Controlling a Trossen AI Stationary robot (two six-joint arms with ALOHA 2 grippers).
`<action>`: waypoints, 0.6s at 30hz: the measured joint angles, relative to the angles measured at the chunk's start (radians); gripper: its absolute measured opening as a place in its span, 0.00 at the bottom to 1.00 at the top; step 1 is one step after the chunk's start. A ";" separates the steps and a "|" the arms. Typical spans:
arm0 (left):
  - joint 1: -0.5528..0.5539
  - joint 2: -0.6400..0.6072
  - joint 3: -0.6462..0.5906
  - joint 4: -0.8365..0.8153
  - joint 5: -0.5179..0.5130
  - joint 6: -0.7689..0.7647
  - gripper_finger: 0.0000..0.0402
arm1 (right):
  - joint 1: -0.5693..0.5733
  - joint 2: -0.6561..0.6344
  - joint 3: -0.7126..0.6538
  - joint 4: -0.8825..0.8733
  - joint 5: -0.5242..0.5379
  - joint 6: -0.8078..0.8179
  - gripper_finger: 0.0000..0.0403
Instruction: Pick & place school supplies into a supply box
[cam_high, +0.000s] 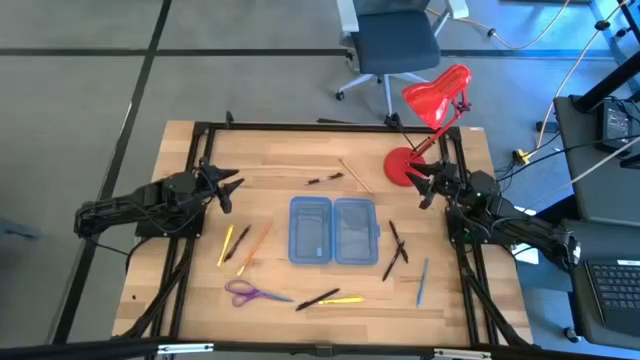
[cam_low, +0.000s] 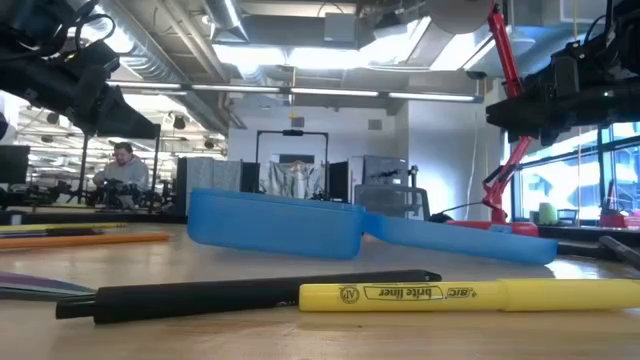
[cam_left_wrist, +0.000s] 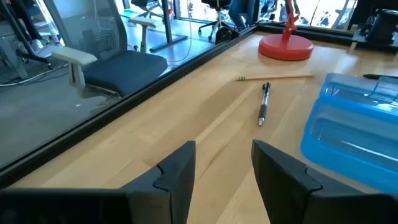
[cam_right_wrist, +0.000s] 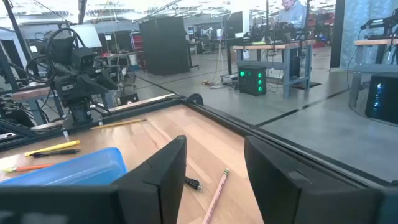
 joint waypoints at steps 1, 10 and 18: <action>0.000 0.000 0.000 0.000 0.000 0.000 0.37 | 0.000 0.000 0.000 0.000 0.000 0.000 0.41; 0.000 0.000 0.000 0.000 0.000 0.000 0.37 | 0.000 0.000 0.000 0.000 0.000 0.000 0.41; 0.000 0.000 0.000 0.000 0.000 0.000 0.38 | 0.000 0.000 0.000 0.000 0.000 0.000 0.41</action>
